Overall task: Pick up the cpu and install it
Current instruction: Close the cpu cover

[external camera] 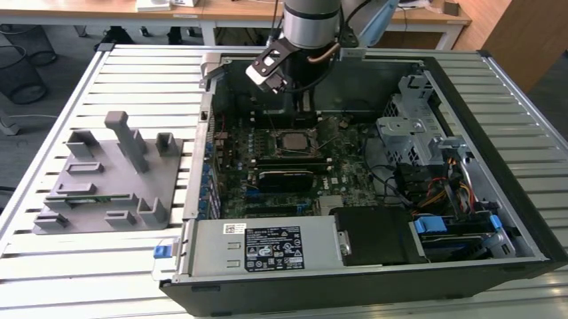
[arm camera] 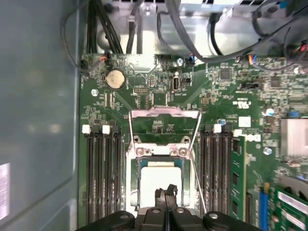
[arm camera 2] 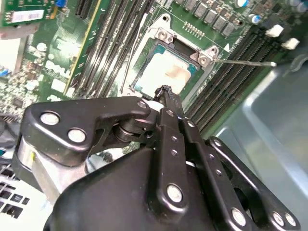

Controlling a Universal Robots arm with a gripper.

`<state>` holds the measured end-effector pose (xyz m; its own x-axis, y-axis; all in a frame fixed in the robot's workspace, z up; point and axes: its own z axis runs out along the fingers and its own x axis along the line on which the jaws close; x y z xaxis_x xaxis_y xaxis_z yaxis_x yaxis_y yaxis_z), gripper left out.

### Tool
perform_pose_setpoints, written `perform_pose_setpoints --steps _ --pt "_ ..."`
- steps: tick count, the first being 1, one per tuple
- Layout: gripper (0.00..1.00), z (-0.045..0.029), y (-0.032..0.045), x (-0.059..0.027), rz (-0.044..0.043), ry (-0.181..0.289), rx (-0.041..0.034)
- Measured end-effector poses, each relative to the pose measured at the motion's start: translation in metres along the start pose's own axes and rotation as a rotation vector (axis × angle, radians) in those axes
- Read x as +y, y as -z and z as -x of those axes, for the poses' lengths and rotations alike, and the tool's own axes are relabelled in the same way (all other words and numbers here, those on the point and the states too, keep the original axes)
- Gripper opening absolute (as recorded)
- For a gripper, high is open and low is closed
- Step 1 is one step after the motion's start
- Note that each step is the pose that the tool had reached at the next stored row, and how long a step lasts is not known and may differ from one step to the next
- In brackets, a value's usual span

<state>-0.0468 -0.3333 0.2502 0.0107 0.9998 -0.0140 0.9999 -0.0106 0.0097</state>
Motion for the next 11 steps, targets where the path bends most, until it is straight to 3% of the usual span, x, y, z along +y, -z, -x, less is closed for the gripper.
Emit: perform_pose_setpoints --steps 3,8,11 --pt "0.11 0.0002 0.0132 0.0001 -0.0001 0.000 -0.0008" --pt "0.11 0.0003 0.0144 0.0009 0.0000 0.000 -0.0021" --pt "0.11 0.0002 0.0142 0.0137 -0.0009 0.000 -0.0023"
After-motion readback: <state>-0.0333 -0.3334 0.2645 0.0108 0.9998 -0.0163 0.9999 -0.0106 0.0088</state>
